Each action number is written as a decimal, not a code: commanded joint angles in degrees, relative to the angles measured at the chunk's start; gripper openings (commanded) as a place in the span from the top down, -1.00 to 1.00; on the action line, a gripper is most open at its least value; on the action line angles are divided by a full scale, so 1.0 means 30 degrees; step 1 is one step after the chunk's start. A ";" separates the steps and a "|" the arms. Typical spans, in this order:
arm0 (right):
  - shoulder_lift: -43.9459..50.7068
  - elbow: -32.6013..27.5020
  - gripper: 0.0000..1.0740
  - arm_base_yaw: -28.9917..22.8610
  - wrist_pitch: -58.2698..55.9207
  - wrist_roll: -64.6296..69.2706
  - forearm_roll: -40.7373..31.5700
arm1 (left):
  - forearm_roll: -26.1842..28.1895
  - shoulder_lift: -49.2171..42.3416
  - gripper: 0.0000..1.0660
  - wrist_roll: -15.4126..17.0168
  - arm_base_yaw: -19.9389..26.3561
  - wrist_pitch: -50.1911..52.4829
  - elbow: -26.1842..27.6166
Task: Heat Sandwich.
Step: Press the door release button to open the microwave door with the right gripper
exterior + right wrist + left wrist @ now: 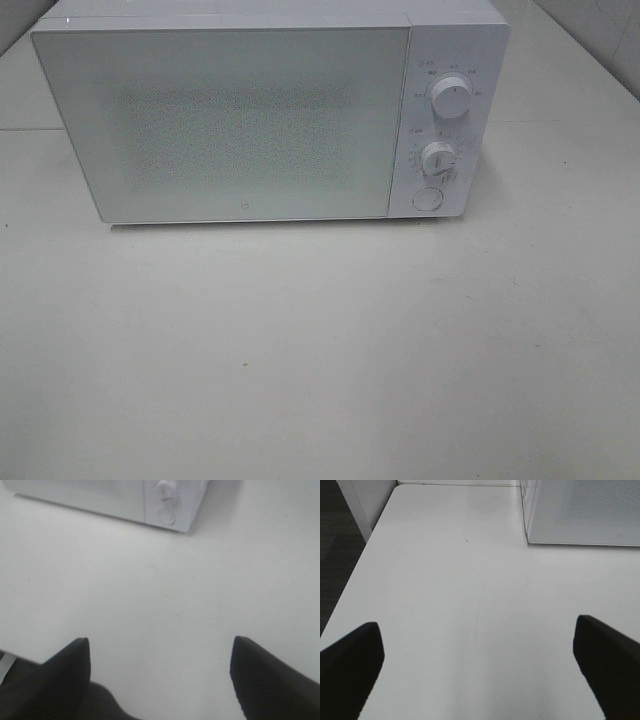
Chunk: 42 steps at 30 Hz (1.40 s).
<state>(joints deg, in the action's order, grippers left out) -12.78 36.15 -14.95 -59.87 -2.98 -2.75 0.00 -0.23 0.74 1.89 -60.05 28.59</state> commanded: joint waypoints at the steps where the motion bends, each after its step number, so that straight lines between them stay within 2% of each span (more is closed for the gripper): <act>1: 0.1776 -0.0038 -0.41 0.1165 -0.0115 0.0573 0.0649 | 0.0000 -0.0554 -0.83 0.0000 0.0057 0.0210 -0.0095; 4: 0.3018 -0.0229 -0.40 0.1891 -0.0115 0.0993 0.1108 | 0.0000 -0.0554 -0.83 0.0000 0.0057 0.0210 -0.0095; 8: 0.4870 -0.1642 -0.40 0.2788 -0.0076 0.1184 0.1261 | 0.0000 -0.0554 -0.83 0.0000 0.0057 0.0210 -0.0095; 12: 0.4851 -0.2387 -0.40 0.2998 0.0382 0.1184 0.1203 | 0.0000 -0.0554 -0.83 -0.0019 0.0057 0.0210 -0.0095; 28: 0.4851 -0.1872 -0.40 0.2998 0.0974 0.1184 0.1089 | 0.0000 -0.0554 -0.83 -0.0019 0.0057 0.0210 -0.0095; 38: 0.4106 -0.1337 -0.40 0.2998 0.5138 0.1184 0.1184 | 0.0000 -0.0554 -0.83 -0.0019 0.0057 0.0210 -0.0095; 42: 0.1967 -0.1337 -0.39 0.2998 0.6799 0.1184 0.1184 | 0.0000 -0.0554 -0.83 -0.0019 0.0057 0.0210 -0.0095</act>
<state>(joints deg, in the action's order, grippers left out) -3.78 31.97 -6.47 -43.09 0.40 0.57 0.00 -0.23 0.74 1.89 -60.05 28.59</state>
